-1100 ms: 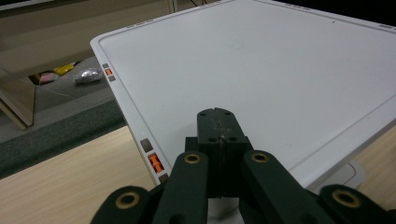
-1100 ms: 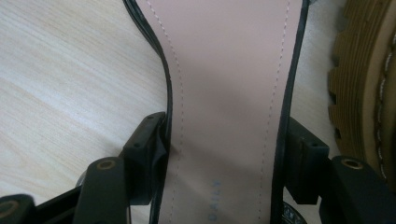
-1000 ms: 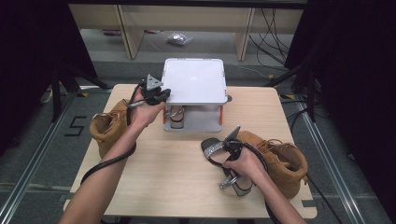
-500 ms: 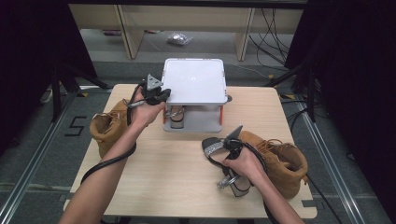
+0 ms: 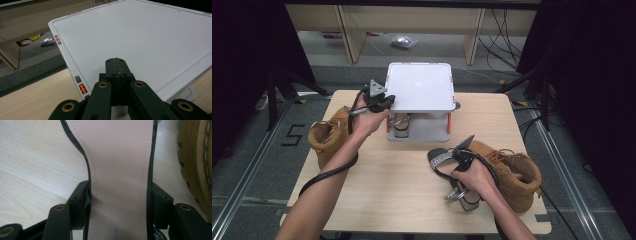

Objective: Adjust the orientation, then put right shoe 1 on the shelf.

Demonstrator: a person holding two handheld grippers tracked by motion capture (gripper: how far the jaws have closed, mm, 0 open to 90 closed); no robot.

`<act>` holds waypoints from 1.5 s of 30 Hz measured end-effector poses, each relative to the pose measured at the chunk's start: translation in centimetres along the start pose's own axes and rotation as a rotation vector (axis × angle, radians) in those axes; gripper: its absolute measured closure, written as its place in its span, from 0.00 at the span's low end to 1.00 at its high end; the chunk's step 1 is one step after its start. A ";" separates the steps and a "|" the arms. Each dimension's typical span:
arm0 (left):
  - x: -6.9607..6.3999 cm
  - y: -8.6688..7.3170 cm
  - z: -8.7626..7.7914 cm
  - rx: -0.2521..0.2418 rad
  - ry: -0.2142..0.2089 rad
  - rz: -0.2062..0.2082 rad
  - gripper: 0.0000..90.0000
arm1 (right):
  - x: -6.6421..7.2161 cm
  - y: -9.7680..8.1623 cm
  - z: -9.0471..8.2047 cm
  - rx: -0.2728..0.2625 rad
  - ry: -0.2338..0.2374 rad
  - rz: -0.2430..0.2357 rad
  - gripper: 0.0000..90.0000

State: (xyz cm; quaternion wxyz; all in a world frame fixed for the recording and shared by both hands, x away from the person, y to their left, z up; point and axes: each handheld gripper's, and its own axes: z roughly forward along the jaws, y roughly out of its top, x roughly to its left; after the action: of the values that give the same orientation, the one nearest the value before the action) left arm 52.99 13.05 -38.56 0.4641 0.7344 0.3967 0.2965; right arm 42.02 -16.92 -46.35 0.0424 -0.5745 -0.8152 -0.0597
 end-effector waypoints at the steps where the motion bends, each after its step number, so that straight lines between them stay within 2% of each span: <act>1: 0.0 0.0 0.0 0.000 -0.001 -0.001 1.00 | 0.0 0.0 0.0 -0.001 0.003 -0.003 0.48; 3: 0.0 0.0 0.0 0.000 0.000 0.000 1.00 | 0.1 -0.1 0.0 -0.026 -0.004 0.012 0.49; 4: 0.0 0.0 0.0 0.000 0.000 0.001 1.00 | 0.0 -0.1 -0.1 -0.009 0.009 0.007 0.49; 5: 0.0 0.0 0.0 0.000 0.000 0.001 1.00 | 0.1 -0.2 0.0 -0.032 -0.004 0.013 0.49; 8: 0.0 0.0 0.0 -0.001 0.000 0.000 1.00 | 0.0 -0.2 -0.1 -0.036 0.007 -0.001 0.49; 9: 0.0 0.0 0.0 -0.001 0.000 0.000 1.00 | -0.1 -0.2 -0.1 -0.044 0.013 -0.011 0.49; 10: 0.0 0.0 0.0 0.000 0.000 0.000 0.99 | -0.3 -0.1 -0.1 -0.065 0.018 -0.049 0.49; 11: 0.0 0.0 0.0 0.000 0.000 0.001 1.00 | 0.2 -0.2 -0.4 -0.038 0.015 0.017 0.49; 13: 0.0 0.0 0.0 0.000 0.000 0.001 0.99 | -0.3 -0.1 -0.2 -0.088 0.005 -0.061 0.49; 14: 0.0 0.0 0.1 0.000 0.000 0.001 1.00 | -0.3 0.0 -0.2 -0.090 0.016 -0.050 0.49; 15: 0.0 0.0 0.1 0.000 0.000 0.002 0.99 | 0.1 -0.1 -0.4 -0.083 0.009 0.005 0.49; 16: 0.0 0.0 0.1 0.000 0.000 0.002 1.00 | 0.3 -0.1 -0.5 -0.073 0.015 0.026 0.49; 18: 0.0 0.0 0.1 0.000 0.000 0.002 0.99 | 0.3 0.0 -0.7 -0.071 0.018 0.019 0.49; 19: 0.0 0.0 0.1 0.000 0.000 0.002 0.99 | 0.1 0.0 -0.5 -0.095 0.018 -0.008 0.49; 20: 0.0 0.0 0.1 0.000 0.001 0.002 1.00 | 0.2 0.1 -0.6 -0.079 0.013 0.021 0.49; 21: 0.0 0.0 0.1 0.000 0.001 0.003 1.00 | -0.1 0.1 -0.5 -0.104 0.020 -0.025 0.49; 22: 0.0 0.0 0.1 0.000 0.001 0.003 1.00 | 0.0 0.2 -0.6 -0.103 0.012 -0.009 0.49; 23: 0.0 0.0 0.1 0.001 0.000 0.003 1.00 | 0.5 0.1 -0.8 -0.091 0.023 0.038 0.49; 24: 0.0 0.0 0.1 0.001 -0.001 0.002 1.00 | 0.1 0.2 -0.7 -0.112 0.025 -0.011 0.49; 25: 0.0 0.0 0.1 0.001 -0.001 0.000 1.00 | 0.4 0.1 -0.8 -0.120 0.022 0.042 0.49; 26: 0.0 0.1 0.1 0.002 0.000 0.004 1.00 | 0.4 0.2 -0.8 -0.129 0.021 0.033 0.49; 28: 0.0 0.1 0.1 0.004 0.002 0.009 1.00 | 0.3 0.3 -1.1 -0.110 0.037 0.038 0.49; 29: 0.0 0.1 0.1 0.005 0.001 0.009 1.00 | 0.0 0.4 -1.1 -0.131 0.034 0.011 0.49; 30: 0.0 0.1 0.1 0.005 0.001 0.007 1.00 | 0.3 0.4 -1.3 -0.134 0.037 0.060 0.49; 31: 0.0 0.1 0.1 0.006 0.002 0.006 1.00 | 0.3 0.4 -1.4 -0.133 0.034 0.058 0.49; 32: 0.0 0.1 0.1 0.006 0.002 0.007 1.00 | 0.1 0.5 -1.4 -0.151 0.028 0.035 0.49; 33: 0.0 0.1 0.2 0.005 0.003 0.007 1.00 | 0.1 0.5 -1.4 -0.152 0.013 0.057 0.49; 34: 0.0 0.1 0.1 0.005 0.003 0.007 1.00 | 0.2 0.6 -1.7 -0.150 0.027 0.063 0.49; 36: 0.0 0.1 0.1 0.005 0.002 0.007 1.00 | 0.2 0.6 -1.6 -0.189 0.014 0.037 0.49; 37: 0.0 0.1 0.1 0.006 0.002 0.008 1.00 | 0.5 0.6 -1.9 -0.169 0.019 0.067 0.49; 39: 0.0 0.2 0.2 0.007 0.002 0.006 1.00 | 0.6 0.7 -2.0 -0.175 0.025 0.072 0.49; 41: 0.0 0.2 0.2 0.009 0.001 0.005 1.00 | 0.5 0.9 -1.9 -0.208 0.000 0.058 0.49; 42: 0.0 0.2 0.2 0.008 0.000 0.005 1.00 | 0.3 1.0 -1.9 -0.231 0.000 0.024 0.49; 43: 0.0 0.1 0.1 0.007 0.000 0.004 1.00 | 0.6 1.1 -2.1 -0.237 0.023 0.044 0.49; 44: 0.0 0.1 0.2 0.006 0.001 0.004 1.00 | 1.2 1.2 -2.4 -0.210 0.030 0.114 0.49; 45: 0.0 0.1 0.1 0.007 0.001 0.005 1.00 | 1.3 1.3 -2.5 -0.209 0.033 0.124 0.49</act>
State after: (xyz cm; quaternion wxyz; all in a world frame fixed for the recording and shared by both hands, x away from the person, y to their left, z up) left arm 53.14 12.93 -38.50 0.4606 0.7367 0.3962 0.2968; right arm 42.84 -15.67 -43.67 -0.0007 -0.6240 -0.7666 -0.1513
